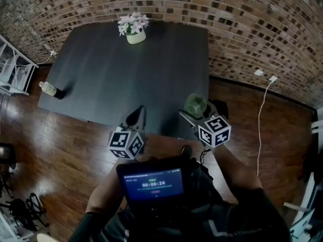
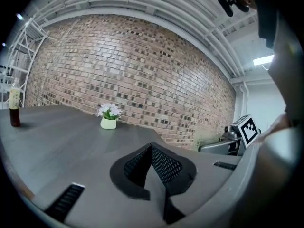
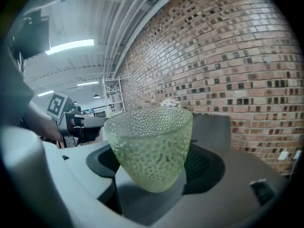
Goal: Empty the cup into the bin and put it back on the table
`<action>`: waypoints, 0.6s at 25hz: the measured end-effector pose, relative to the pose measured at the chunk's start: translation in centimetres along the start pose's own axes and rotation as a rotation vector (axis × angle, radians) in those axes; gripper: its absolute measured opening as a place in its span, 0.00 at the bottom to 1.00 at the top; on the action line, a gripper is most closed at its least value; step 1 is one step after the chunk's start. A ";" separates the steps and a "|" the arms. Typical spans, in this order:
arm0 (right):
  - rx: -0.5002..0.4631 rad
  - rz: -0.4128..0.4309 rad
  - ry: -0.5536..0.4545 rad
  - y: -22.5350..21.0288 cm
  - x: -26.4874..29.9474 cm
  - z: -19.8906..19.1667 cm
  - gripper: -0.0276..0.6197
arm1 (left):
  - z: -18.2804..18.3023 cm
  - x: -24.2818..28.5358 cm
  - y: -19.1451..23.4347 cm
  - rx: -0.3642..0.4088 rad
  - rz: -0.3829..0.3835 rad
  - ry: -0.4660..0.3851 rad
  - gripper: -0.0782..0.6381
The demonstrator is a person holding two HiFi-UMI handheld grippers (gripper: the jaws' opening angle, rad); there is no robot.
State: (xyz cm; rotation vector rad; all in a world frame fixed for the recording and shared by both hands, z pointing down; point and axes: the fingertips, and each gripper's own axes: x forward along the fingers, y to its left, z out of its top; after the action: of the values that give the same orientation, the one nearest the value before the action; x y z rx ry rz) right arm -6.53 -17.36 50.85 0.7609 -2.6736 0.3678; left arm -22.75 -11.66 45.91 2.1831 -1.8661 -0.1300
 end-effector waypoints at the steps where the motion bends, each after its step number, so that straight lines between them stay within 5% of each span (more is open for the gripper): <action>1: 0.015 -0.010 0.010 -0.1 0.3 -0.9 0.63 | -0.4 0.1 -0.1 -0.012 -0.005 0.006 0.10; 15: 0.045 -0.038 0.071 -0.7 4.1 -8.7 0.63 | -6.0 1.5 -1.7 0.046 -0.043 0.074 0.10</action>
State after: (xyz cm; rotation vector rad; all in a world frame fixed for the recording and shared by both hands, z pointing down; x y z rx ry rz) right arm -7.27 -16.89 60.47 0.7951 -2.5895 0.4384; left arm -19.44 -12.00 51.36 2.2278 -1.8003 -0.0140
